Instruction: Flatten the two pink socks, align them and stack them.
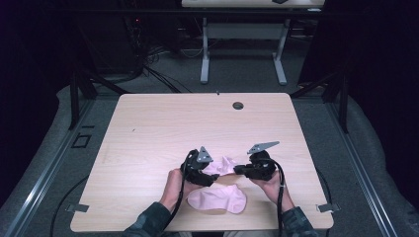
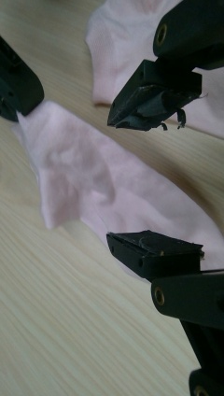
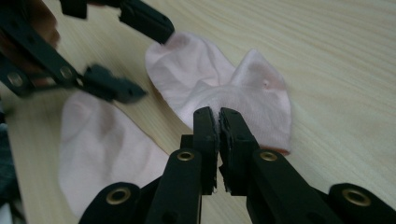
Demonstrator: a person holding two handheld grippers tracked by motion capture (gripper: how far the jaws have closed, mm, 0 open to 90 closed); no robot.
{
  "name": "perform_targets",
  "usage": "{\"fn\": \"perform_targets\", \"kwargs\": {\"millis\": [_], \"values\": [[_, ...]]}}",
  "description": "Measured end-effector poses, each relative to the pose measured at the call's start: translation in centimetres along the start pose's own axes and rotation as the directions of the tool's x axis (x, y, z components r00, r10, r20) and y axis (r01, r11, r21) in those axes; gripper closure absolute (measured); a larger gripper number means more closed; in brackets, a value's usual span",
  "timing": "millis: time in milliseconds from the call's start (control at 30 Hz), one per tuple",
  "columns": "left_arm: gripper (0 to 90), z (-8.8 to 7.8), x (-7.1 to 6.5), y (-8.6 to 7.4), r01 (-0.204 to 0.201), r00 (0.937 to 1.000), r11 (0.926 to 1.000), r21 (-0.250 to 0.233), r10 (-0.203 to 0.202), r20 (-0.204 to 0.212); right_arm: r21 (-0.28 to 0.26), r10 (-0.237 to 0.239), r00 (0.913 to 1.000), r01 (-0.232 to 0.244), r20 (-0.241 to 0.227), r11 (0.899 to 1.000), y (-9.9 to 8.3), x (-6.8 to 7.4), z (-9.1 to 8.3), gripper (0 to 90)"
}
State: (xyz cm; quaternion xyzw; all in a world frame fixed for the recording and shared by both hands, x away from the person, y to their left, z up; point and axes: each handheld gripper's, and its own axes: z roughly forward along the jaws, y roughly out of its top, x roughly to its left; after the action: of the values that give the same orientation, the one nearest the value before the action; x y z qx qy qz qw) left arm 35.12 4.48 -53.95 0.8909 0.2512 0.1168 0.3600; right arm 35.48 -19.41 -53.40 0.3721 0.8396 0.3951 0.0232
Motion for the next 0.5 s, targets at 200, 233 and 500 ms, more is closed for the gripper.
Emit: {"fn": "perform_targets", "kwargs": {"millis": [200, 233, 500], "values": [[42.0, 0.9, -1.3, 0.8, -0.045, 0.9989, 0.999, -0.003, 0.045, 0.01, -0.016, 0.069, 0.9971, -0.07, -0.031, 0.997, 1.1, 0.1, -1.0, 85.7], [48.8, 1.2, -1.4, 1.1, -0.069, 0.9974, 0.9975, -0.013, 0.069, 0.017, -0.023, 0.093, 0.995, -0.093, -0.039, 0.995, 1.1, 0.2, -1.1, 85.7], [88.6, 1.3, -0.6, 2.6, -0.03, 0.9925, 0.9989, -0.035, 0.034, 0.117, -0.035, 0.054, 0.9985, -0.054, 0.004, 0.998, 0.5, -0.1, -0.9, 79.7]]}}
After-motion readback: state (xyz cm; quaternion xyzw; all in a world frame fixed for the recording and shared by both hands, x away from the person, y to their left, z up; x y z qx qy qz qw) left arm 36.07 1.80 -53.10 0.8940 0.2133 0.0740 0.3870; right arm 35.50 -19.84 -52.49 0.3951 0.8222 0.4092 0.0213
